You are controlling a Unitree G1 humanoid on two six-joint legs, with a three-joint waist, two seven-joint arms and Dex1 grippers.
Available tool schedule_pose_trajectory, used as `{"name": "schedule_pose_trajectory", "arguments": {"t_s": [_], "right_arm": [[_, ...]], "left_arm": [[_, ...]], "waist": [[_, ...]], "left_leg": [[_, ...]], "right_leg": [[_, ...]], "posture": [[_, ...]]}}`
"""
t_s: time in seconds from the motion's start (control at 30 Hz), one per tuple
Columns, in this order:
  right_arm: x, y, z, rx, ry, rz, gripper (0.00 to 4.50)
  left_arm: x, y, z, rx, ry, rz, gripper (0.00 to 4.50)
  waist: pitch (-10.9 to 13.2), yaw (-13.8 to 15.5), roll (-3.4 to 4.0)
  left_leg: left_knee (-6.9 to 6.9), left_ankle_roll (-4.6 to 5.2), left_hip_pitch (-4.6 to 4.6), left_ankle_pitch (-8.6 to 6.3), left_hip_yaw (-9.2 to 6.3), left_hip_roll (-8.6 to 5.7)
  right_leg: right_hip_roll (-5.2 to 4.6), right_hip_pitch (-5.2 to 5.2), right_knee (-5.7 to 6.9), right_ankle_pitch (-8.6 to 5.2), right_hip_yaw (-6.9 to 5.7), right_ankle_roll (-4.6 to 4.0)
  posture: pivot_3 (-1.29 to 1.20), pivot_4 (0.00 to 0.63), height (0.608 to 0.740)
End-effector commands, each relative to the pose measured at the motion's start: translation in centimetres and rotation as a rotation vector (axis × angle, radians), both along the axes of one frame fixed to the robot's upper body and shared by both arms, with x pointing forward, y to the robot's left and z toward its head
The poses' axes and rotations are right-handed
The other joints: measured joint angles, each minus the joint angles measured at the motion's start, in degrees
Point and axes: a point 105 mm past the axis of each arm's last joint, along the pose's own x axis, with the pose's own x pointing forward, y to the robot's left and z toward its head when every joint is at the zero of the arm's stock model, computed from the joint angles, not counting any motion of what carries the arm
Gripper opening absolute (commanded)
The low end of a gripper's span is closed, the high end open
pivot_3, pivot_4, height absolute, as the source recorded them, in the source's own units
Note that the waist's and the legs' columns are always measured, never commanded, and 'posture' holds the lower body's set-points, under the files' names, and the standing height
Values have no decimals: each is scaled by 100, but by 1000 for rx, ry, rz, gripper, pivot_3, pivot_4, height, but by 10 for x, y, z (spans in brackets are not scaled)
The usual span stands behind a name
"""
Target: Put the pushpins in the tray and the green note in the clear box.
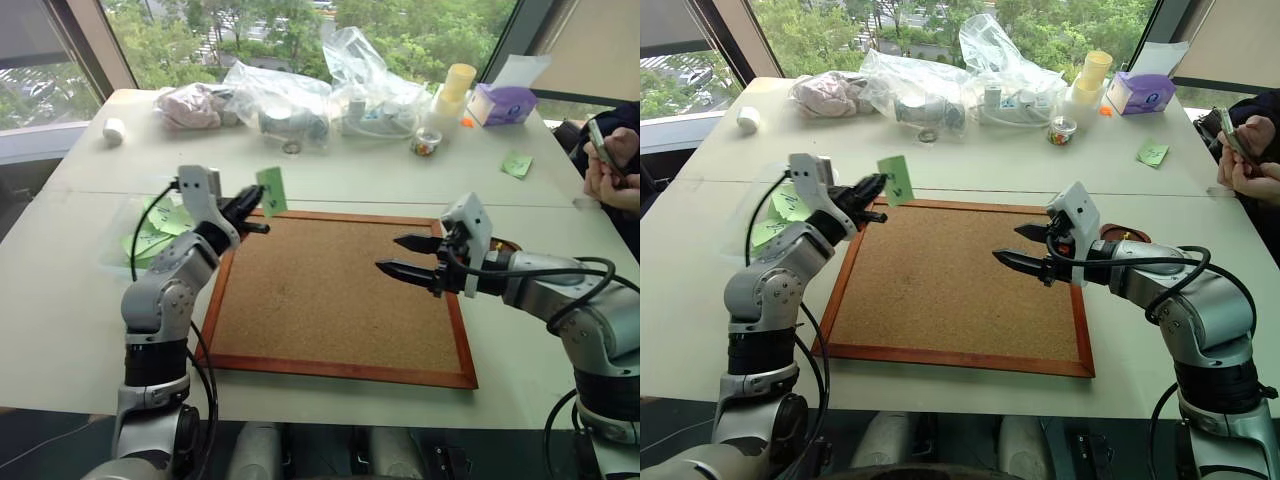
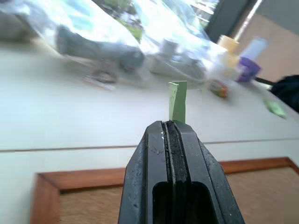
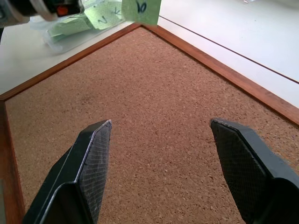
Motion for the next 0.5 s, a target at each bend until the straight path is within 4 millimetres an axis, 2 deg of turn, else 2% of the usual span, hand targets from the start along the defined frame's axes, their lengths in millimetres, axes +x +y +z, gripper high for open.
{"name": "schedule_pose_trajectory", "arguments": {"t_s": [0.03,0.2,0.37,0.5], "right_arm": [[0,4,9,-26,-63,50,3425],[3,7,9,-30,-74,89,3425],[6,10,9,-41,-86,135,3425],[10,6,11,-47,-91,138,3491]], "left_arm": [[-12,45,27,2,-97,241,0],[-29,85,23,-50,-75,441,0],[-40,99,0,-17,-9,500,0],[-43,108,-19,29,63,528,1469]], "waist": [[0,3,0],[0,-4,-1],[-1,56,-2],[0,85,-5]], "left_leg": [[0,0,0,0,-1,1],[0,1,1,0,-9,4],[2,2,0,-1,-7,3],[11,3,-1,-1,-2,3]], "right_leg": [[-1,0,0,0,0,0],[-1,1,2,0,1,0],[-2,1,3,0,1,0],[-2,0,3,0,0,-1]], "posture": [[0,150,740],[0,150,740],[0,150,740],[0,150,740]]}}
